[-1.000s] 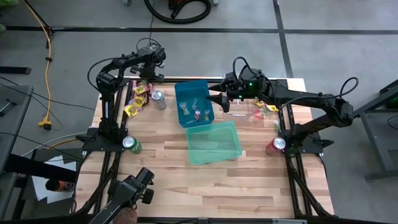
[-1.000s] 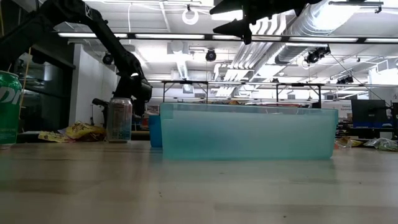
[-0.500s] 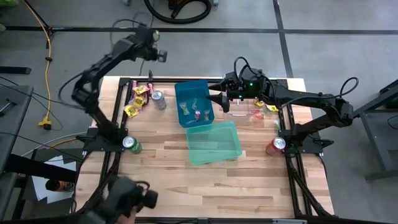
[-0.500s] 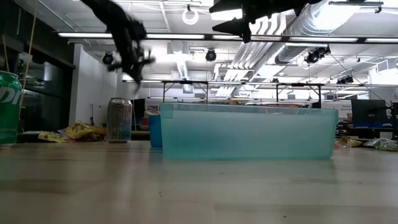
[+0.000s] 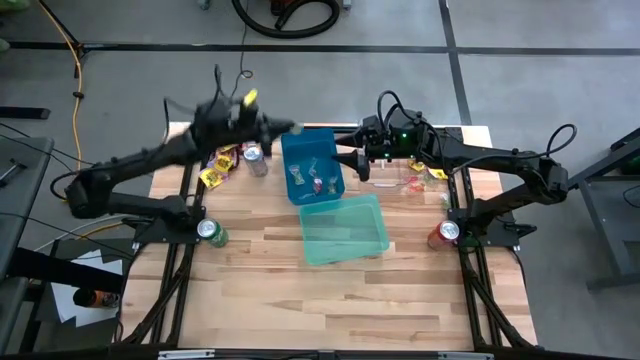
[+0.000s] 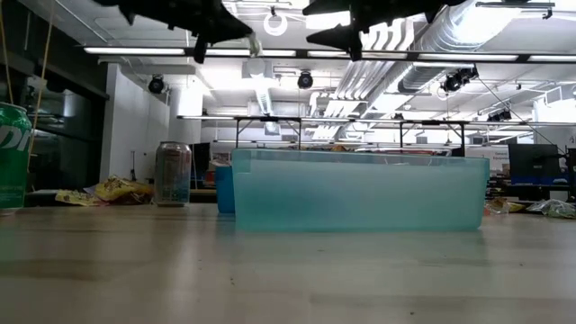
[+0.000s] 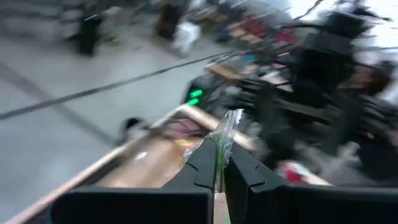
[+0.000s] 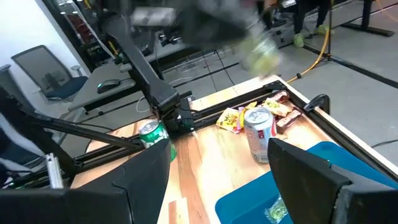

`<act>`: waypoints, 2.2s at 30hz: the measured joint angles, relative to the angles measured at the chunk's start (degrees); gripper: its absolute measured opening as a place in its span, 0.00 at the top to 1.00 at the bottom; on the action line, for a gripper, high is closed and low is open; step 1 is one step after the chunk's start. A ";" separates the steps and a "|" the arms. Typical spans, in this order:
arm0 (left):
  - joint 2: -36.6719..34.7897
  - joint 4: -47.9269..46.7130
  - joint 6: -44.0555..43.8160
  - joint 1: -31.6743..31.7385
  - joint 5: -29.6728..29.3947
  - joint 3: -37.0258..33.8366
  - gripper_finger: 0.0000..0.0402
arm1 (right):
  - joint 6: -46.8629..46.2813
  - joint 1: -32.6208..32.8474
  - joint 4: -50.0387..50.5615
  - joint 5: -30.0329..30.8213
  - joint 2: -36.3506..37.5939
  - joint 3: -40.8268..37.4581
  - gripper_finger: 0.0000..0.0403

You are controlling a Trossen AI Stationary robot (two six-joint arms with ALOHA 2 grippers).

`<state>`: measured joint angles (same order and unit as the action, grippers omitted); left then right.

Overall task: Sort candy
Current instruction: Put the green candy into the blue bin

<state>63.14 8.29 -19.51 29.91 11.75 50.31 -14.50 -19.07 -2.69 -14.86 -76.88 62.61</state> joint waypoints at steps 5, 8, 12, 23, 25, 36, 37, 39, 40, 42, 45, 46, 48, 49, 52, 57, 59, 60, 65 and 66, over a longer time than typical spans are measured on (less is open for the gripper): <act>-1.54 18.39 -1.11 -7.12 -0.15 -11.53 1.00 | 0.00 0.00 -0.12 -0.65 -0.01 0.00 0.35; 0.03 18.10 -1.38 -8.48 -0.29 -12.57 1.00 | 0.00 0.00 -0.16 -0.65 0.00 0.00 0.35; 2.30 19.11 -1.37 -9.07 -0.31 -12.69 1.00 | 0.00 -0.04 -0.80 -0.62 0.00 0.00 0.35; 4.61 18.76 3.04 -9.03 -0.48 -12.66 1.00 | -0.37 -0.04 -1.41 -0.58 0.00 0.00 0.35; 4.59 17.59 3.74 -9.03 -1.90 -12.66 1.00 | -0.46 -0.04 -1.41 -0.58 0.00 0.00 0.35; 5.25 11.61 6.13 -8.95 -10.35 -12.65 0.83 | -0.46 -0.04 -1.43 -0.40 0.00 0.00 0.35; 5.45 11.68 6.16 -9.00 -10.67 -12.64 0.80 | -0.48 -0.04 -1.43 -0.40 0.00 0.00 0.35; 5.55 11.07 5.78 -8.98 -10.76 -12.66 0.72 | -0.48 -0.04 -1.52 -0.40 0.00 0.00 0.35; 5.55 11.18 5.51 -8.98 -10.78 -12.66 0.69 | -0.48 -0.04 -1.60 -0.40 0.00 0.00 0.35; 5.50 11.36 4.36 -9.00 -10.87 -12.64 0.62 | -0.46 -0.04 -1.61 -0.40 0.00 0.00 0.35; 5.40 11.52 1.75 -9.00 -10.91 -11.58 0.54 | -0.66 -0.06 -1.42 -0.40 0.38 0.00 0.35; 5.01 11.57 0.98 -8.92 -10.71 -10.59 0.52 | -1.24 -0.21 -1.38 -0.38 0.82 -0.01 0.35; 3.97 12.25 -0.26 -8.50 -9.84 -7.92 0.49 | -3.44 -0.80 0.47 -0.27 2.09 1.23 0.35; 3.46 12.44 -0.69 -8.29 -9.03 -6.53 0.48 | -4.15 -1.14 1.93 0.25 2.65 2.49 0.35; 2.32 12.29 -1.28 -7.64 -6.10 -2.54 0.46 | -3.04 -1.75 9.34 4.32 3.89 7.30 0.35; 1.34 12.50 1.21 -7.71 -3.07 1.92 0.46 | 2.89 -1.42 21.40 12.10 3.82 14.00 0.35; 1.42 12.13 1.60 -7.82 -3.08 2.22 0.46 | 2.60 -1.38 25.07 15.44 3.85 15.10 0.35; 1.42 11.83 1.56 -7.82 -3.09 2.22 0.46 | 1.75 -1.40 27.63 17.59 3.84 15.56 0.35; 1.40 9.20 -0.78 -7.80 -3.26 2.22 0.46 | -11.02 -4.28 41.20 35.87 3.82 16.63 0.35; 1.42 8.73 -0.85 -7.81 -3.28 2.22 0.46 | -13.22 -5.89 43.87 38.30 3.80 16.63 0.35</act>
<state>64.55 17.02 -20.36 22.10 8.47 52.53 -27.72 -24.96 41.19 23.44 -73.08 79.24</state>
